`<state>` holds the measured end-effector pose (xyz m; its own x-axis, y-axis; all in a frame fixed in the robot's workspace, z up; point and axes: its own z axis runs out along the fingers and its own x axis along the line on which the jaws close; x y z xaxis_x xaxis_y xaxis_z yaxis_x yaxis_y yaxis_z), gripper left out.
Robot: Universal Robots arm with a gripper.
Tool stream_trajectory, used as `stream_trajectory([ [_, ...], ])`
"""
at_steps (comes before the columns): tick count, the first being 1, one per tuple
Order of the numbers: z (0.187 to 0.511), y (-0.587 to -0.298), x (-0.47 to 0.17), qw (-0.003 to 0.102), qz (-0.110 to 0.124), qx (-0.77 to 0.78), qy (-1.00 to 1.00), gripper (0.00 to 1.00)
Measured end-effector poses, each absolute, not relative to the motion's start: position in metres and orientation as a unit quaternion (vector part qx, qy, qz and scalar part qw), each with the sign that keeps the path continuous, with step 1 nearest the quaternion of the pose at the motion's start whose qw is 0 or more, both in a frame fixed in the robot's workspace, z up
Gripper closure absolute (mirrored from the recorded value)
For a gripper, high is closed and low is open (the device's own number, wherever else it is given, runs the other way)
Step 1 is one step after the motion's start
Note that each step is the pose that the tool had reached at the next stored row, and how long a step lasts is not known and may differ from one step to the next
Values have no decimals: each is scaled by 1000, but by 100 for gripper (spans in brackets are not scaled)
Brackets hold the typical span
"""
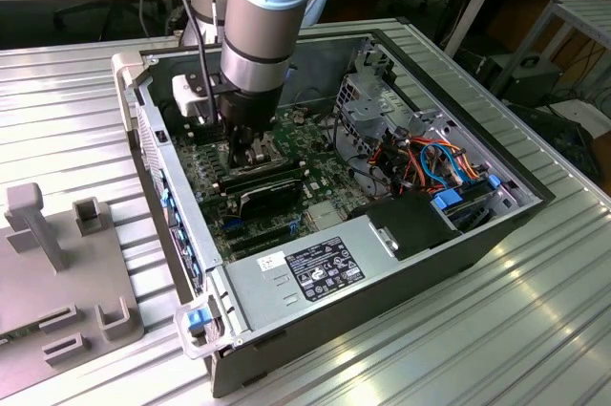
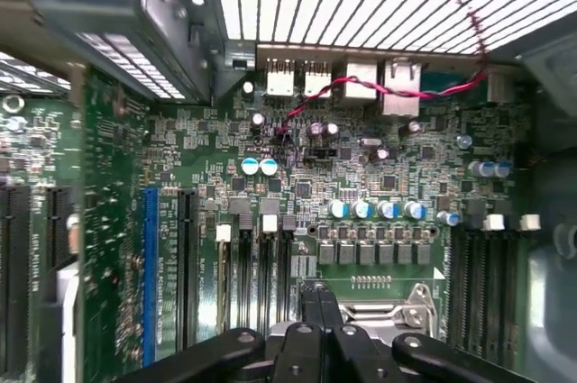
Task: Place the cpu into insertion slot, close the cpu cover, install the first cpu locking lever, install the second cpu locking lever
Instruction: 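Install the second cpu locking lever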
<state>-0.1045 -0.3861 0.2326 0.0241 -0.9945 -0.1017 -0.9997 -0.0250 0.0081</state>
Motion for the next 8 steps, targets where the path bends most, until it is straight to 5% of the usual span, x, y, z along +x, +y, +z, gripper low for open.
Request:
stream_trajectory([
  [8, 248, -384, -104, 33, 39, -715, 698, 89],
])
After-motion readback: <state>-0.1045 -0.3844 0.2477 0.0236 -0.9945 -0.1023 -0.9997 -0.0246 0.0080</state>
